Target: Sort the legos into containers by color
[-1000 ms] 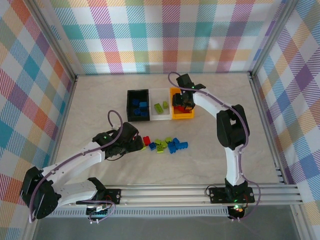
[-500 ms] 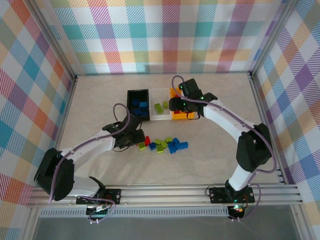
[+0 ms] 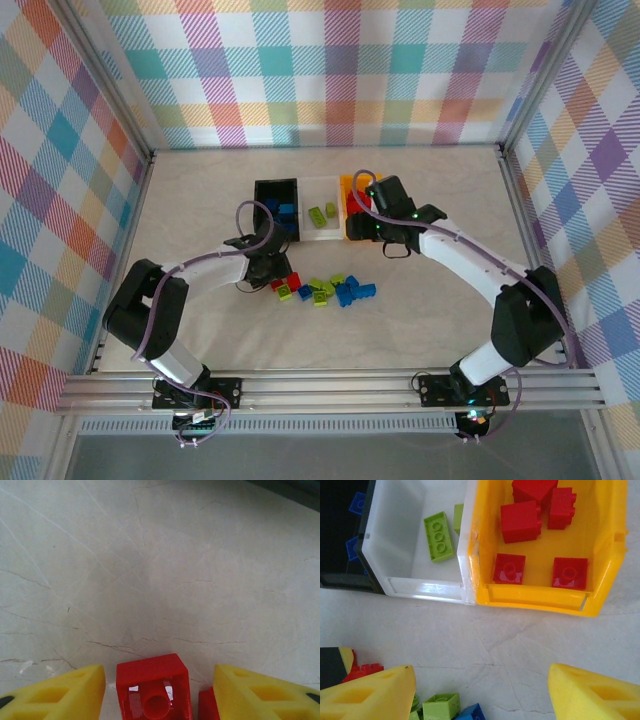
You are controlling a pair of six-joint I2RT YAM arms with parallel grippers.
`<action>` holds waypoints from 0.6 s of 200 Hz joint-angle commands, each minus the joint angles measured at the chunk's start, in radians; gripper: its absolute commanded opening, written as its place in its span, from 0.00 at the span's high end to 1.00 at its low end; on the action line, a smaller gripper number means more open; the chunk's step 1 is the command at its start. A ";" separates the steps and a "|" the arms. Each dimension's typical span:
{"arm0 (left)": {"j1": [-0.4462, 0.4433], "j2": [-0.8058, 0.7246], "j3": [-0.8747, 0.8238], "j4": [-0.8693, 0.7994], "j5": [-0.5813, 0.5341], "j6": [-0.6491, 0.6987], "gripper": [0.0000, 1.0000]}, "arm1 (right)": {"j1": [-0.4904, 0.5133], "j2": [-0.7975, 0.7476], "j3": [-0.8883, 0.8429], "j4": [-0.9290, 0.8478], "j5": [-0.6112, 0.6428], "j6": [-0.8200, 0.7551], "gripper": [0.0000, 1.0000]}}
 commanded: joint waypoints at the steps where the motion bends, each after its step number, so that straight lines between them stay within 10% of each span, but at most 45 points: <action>1: 0.004 0.004 -0.030 0.004 0.009 -0.008 0.45 | -0.005 -0.036 -0.017 0.021 0.020 0.012 0.30; 120: -0.044 -0.115 0.083 -0.178 -0.089 0.065 0.81 | -0.026 -0.094 -0.058 0.010 0.105 0.055 0.29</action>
